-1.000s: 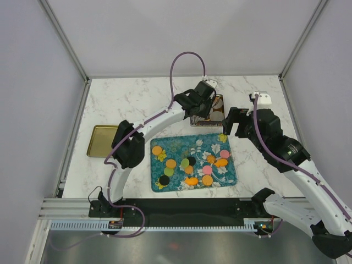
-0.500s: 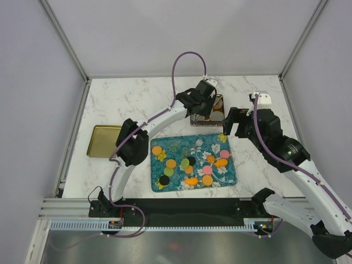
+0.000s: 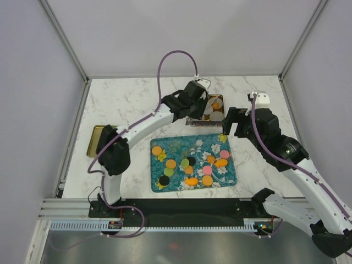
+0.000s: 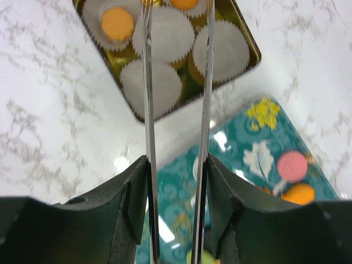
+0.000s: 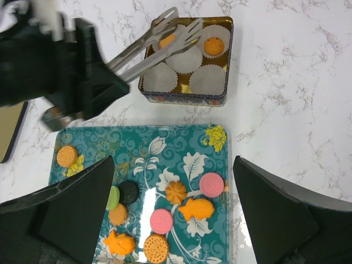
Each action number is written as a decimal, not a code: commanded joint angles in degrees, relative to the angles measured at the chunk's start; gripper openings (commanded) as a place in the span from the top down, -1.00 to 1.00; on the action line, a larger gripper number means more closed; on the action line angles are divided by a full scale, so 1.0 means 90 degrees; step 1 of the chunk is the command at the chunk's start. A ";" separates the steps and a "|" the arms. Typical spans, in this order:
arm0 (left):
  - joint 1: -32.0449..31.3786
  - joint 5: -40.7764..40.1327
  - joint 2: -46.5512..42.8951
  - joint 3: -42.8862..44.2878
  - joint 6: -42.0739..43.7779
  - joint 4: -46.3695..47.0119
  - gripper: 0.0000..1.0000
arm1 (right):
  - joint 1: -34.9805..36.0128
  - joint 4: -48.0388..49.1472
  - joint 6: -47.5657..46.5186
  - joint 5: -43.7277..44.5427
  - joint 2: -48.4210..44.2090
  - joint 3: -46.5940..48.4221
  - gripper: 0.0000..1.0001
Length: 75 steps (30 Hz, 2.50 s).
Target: Pack the cookies
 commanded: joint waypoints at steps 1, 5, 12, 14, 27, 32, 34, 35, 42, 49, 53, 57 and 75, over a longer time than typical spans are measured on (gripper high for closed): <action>-0.0286 -0.0035 -0.1542 -0.0986 -0.0221 0.0211 -0.02 | -0.0055 0.0086 -0.0155 0.0102 0.0155 0.0256 -0.96; -0.0735 -0.0348 -0.2646 -0.2363 -0.0484 0.0202 -0.02 | -0.0288 0.0135 -0.0340 -0.0199 0.0467 0.0392 -0.96; -0.1517 -0.0515 -0.4443 -0.4571 -0.1334 0.0075 -0.02 | -0.1284 0.0447 -0.0498 -0.1742 0.1044 0.0539 -0.96; -0.1722 -0.0428 -0.4891 -0.5000 -0.1490 0.0007 -0.02 | -0.1499 0.0516 -0.0498 -0.1978 0.1093 0.0500 -0.96; -0.2738 -0.0437 -0.5022 -0.5491 -0.1735 -0.0179 -0.04 | -0.1705 0.0750 -0.0361 -0.2144 0.0869 0.0041 -0.96; -0.3031 -0.0495 -0.4612 -0.5189 -0.1628 0.0025 -0.04 | -0.1705 0.0741 -0.0341 -0.2164 0.0761 -0.0066 -0.96; -0.3080 -0.0515 -0.4484 -0.5081 -0.1569 0.0045 -0.05 | -0.1715 0.0740 -0.0322 -0.2164 0.0732 -0.0086 -0.96; -0.3090 -0.0515 -0.4358 -0.4984 -0.1550 0.0045 -0.04 | -0.1715 0.0740 -0.0331 -0.2183 0.0722 -0.0096 -0.96; -0.3227 -0.0574 -0.4006 -0.4681 -0.1462 0.0055 -0.05 | -0.1715 0.0740 -0.0312 -0.2183 0.0615 -0.0174 -0.96; -0.3315 -0.0593 -0.3625 -0.4193 -0.1188 0.0045 -0.05 | -0.1725 0.0750 -0.0302 -0.2203 0.0595 -0.0155 -0.96; -0.3305 -0.0564 -0.3352 -0.4017 -0.1052 0.0084 -0.05 | -0.1715 0.0731 -0.0312 -0.2193 0.0546 -0.0174 -0.96; -0.3314 -0.0583 -0.3088 -0.3880 -0.0896 0.0094 -0.05 | -0.1715 0.0731 -0.0312 -0.2203 0.0537 -0.0184 -0.96; -0.3315 -0.0407 -0.2453 -0.3665 -0.0553 0.0211 -0.04 | -0.1725 0.0672 -0.0351 -0.2203 0.0410 -0.0213 -0.96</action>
